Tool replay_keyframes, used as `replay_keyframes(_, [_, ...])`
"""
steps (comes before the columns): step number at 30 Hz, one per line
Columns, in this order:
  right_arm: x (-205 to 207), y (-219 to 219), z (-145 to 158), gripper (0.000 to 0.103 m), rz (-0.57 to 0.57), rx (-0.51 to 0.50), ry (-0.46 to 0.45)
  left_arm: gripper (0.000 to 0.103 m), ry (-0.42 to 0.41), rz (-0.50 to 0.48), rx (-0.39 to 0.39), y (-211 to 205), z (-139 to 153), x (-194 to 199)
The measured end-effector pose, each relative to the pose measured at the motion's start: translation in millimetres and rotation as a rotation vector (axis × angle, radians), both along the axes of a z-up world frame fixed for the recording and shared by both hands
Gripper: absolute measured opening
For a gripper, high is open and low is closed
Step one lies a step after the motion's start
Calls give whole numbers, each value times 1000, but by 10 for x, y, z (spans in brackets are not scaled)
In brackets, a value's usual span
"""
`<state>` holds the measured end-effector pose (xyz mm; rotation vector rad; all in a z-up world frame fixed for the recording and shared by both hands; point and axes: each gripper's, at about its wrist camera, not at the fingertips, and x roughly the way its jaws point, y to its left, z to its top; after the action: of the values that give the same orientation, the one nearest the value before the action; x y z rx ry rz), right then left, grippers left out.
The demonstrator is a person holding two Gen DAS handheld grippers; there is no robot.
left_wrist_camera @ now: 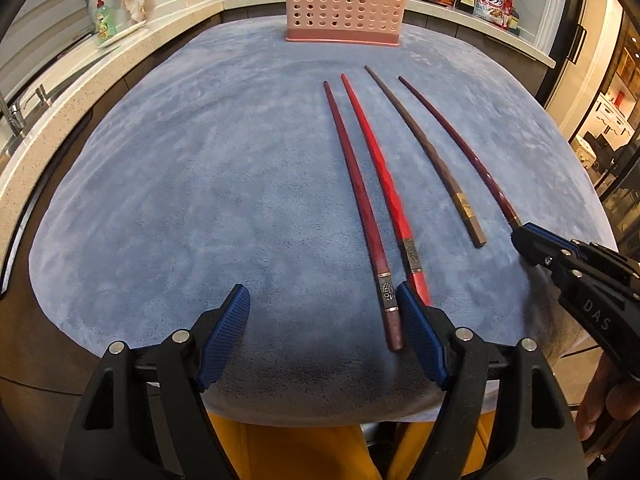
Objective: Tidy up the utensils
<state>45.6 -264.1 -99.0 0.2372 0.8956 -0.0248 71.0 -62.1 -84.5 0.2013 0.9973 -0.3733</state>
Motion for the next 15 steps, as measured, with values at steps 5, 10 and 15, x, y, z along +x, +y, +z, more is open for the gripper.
replay_keyframes(5, [4, 8, 3, 7, 1, -5, 1, 60, -17, 2, 13, -14, 1, -2])
replay_keyframes(10, [1, 12, 5, 7, 1, -3, 2, 26, -20, 12, 4, 38, 41, 40])
replay_keyframes(15, [6, 10, 17, 7, 1, 0, 8, 10, 7, 15, -32, 113, 59, 95])
